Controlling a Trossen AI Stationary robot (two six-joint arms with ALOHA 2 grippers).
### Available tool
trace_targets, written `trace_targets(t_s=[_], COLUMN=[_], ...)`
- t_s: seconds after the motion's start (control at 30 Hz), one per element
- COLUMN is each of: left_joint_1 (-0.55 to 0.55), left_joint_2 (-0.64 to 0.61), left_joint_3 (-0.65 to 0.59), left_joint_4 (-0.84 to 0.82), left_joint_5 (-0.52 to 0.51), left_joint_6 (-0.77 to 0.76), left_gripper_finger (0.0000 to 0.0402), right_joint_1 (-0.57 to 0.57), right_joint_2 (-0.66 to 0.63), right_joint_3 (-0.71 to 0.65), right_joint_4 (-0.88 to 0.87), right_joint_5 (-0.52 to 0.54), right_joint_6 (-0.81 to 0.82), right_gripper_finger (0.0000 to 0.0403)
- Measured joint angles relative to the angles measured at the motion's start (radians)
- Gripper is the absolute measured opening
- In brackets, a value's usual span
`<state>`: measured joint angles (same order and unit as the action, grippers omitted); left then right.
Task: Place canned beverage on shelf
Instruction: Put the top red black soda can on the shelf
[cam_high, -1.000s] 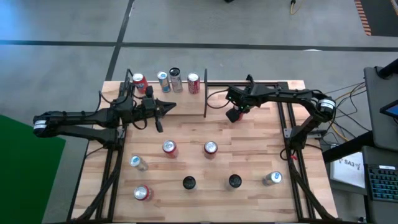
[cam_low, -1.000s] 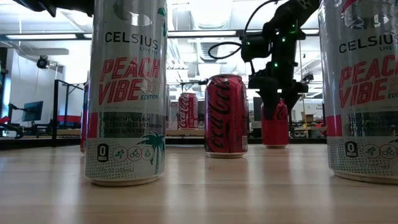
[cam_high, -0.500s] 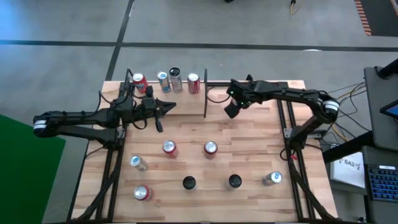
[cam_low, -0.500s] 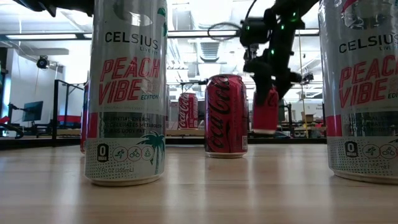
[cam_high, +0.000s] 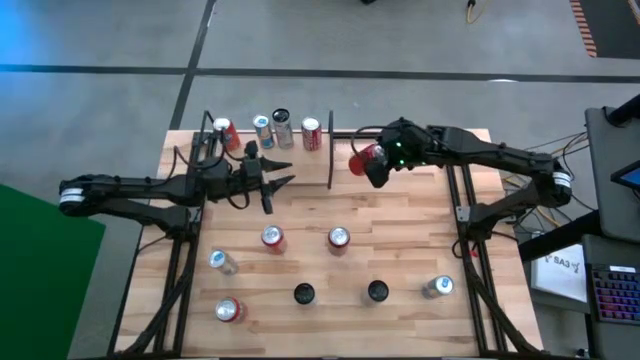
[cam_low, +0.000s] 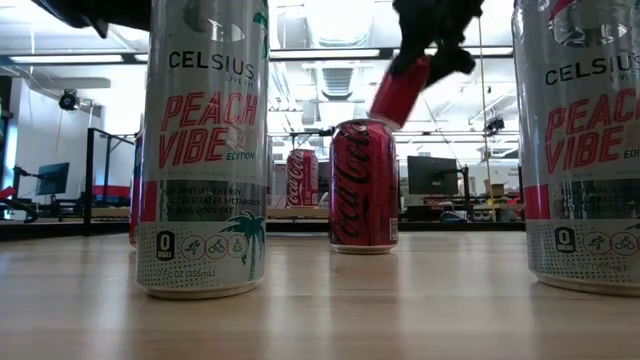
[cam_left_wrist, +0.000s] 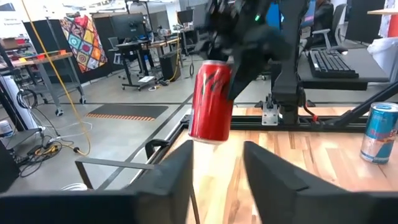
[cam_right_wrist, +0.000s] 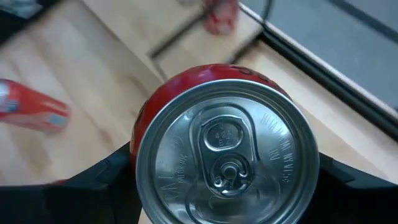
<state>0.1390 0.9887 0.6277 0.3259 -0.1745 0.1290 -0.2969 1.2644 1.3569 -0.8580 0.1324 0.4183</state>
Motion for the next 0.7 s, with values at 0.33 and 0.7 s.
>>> trace_targets(t_s=[0.33, 0.7], left_joint_1=[0.0, -0.001], left_joint_2=[0.138, 0.305], left_joint_3=[0.0, 0.095], left_joint_4=[0.149, 0.195], left_joint_5=[0.006, 0.023], left_joint_6=[0.012, 0.052], left_gripper_finger=[0.0286, 0.0298], right_joint_1=[0.117, 0.122], right_joint_2=[0.018, 0.14], right_joint_3=[0.032, 0.031], right_joint_4=[0.191, 0.322], right_joint_5=[-0.001, -0.003], right_joint_6=[-0.057, -0.104], right_gripper_finger=[0.0282, 0.0282])
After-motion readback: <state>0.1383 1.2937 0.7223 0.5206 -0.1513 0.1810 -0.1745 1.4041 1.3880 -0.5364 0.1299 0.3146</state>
